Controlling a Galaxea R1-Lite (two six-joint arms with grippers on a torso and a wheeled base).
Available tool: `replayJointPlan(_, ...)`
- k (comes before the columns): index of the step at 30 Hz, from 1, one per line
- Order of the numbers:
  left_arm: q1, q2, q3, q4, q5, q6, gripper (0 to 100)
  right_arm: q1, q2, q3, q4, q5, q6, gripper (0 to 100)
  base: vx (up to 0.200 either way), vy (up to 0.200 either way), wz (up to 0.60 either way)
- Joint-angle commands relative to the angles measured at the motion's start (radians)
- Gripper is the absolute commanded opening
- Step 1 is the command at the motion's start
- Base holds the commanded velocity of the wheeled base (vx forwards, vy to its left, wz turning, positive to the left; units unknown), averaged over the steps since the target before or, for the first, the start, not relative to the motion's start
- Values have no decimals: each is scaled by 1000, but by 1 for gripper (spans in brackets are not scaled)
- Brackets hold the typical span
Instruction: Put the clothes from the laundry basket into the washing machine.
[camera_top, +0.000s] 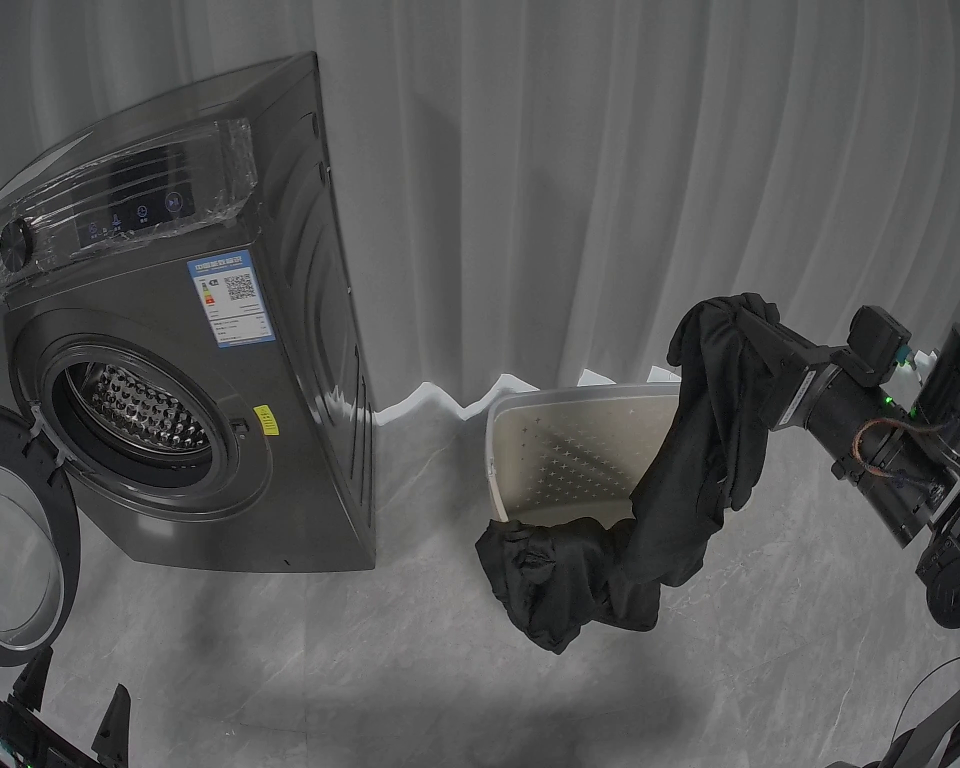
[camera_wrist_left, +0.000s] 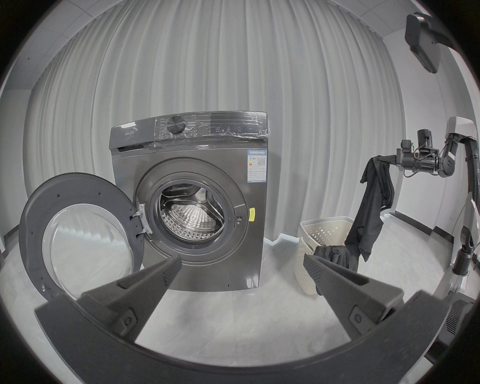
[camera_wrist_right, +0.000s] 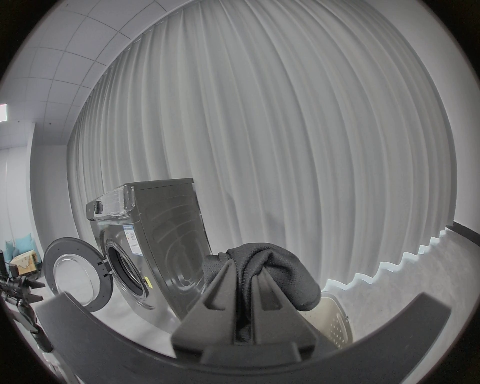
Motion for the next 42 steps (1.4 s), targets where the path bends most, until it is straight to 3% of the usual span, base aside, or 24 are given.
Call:
replayJointPlan(1, 1, -17, 16, 0, 0, 0, 100, 7, -1, -8, -1, 0, 0, 0, 0, 200, 0)
replayJointPlan(10, 1, -17, 16, 0, 0, 0, 100, 16, -1, -8, -1, 1, 2, 0, 0, 200, 0)
replayJointPlan(17, 1, -17, 16, 0, 0, 0, 100, 71, 4, -7, -24, 4, 3, 0, 0, 200, 0)
replayJointPlan(28, 1, -17, 16, 0, 0, 0, 100, 74, 6, -7, -44, 29, 3, 0, 0, 200, 0)
replayJointPlan(38, 1, -17, 16, 0, 0, -2, 100, 88, 2, -4, -44, 35, 3, 0, 0, 0, 0)
replayJointPlan(42, 1, -17, 16, 0, 0, -2, 100, 88, 4, 0, -44, 35, 3, 0, -200, 0, 0)
